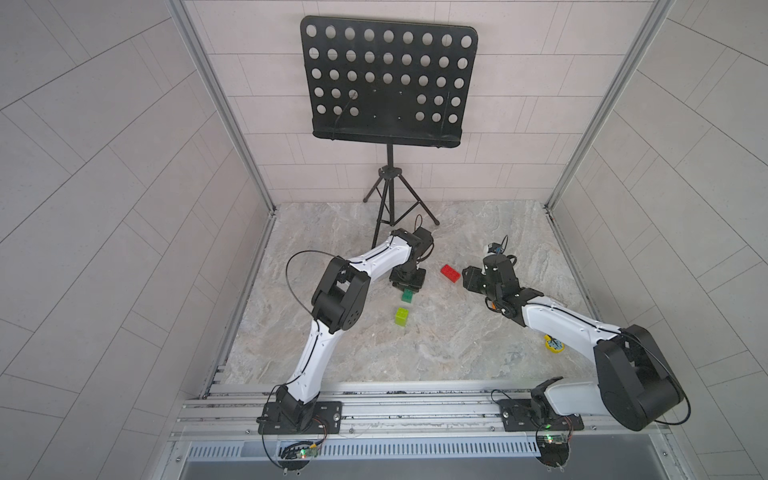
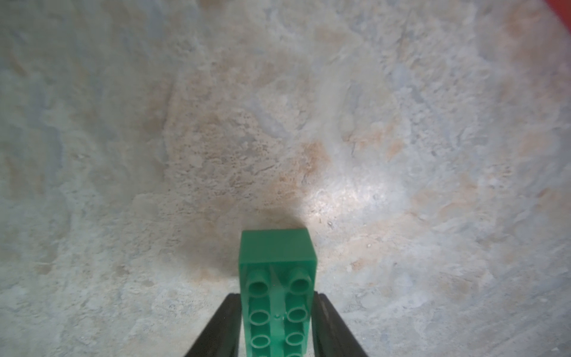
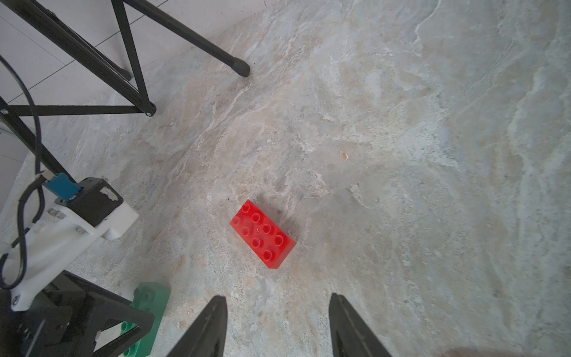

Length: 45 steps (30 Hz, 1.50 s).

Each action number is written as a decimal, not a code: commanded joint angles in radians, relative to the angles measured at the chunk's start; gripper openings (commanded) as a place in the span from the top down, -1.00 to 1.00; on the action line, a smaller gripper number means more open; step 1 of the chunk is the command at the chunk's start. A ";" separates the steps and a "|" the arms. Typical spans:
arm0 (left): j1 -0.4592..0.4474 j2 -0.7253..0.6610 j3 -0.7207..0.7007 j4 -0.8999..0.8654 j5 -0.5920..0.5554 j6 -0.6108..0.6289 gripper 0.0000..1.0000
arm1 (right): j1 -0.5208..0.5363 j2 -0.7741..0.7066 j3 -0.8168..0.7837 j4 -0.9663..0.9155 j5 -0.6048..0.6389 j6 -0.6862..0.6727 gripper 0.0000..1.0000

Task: Assemble an ice cream with lego
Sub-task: Pick up the lego brick from the center of the board.

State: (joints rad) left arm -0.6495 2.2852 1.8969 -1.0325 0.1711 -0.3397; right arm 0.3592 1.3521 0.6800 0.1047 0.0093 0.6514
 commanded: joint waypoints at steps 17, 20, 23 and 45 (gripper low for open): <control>-0.013 0.039 0.004 -0.007 0.010 0.000 0.12 | 0.001 0.013 0.027 -0.018 0.009 -0.009 -0.15; -0.015 0.039 0.004 -0.007 0.011 0.001 0.07 | 0.001 0.012 0.027 -0.019 0.009 -0.008 -0.14; -0.015 0.039 0.004 -0.006 0.011 -0.001 0.09 | 0.001 0.013 0.027 -0.019 0.009 -0.009 -0.15; -0.027 -0.095 -0.003 -0.052 0.060 0.058 1.00 | 0.001 0.015 0.030 -0.020 0.002 -0.012 -0.13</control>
State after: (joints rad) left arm -0.6609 2.2921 1.8965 -1.0386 0.2081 -0.3229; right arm 0.3592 1.3621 0.6811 0.1009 0.0078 0.6514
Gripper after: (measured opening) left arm 0.365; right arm 0.562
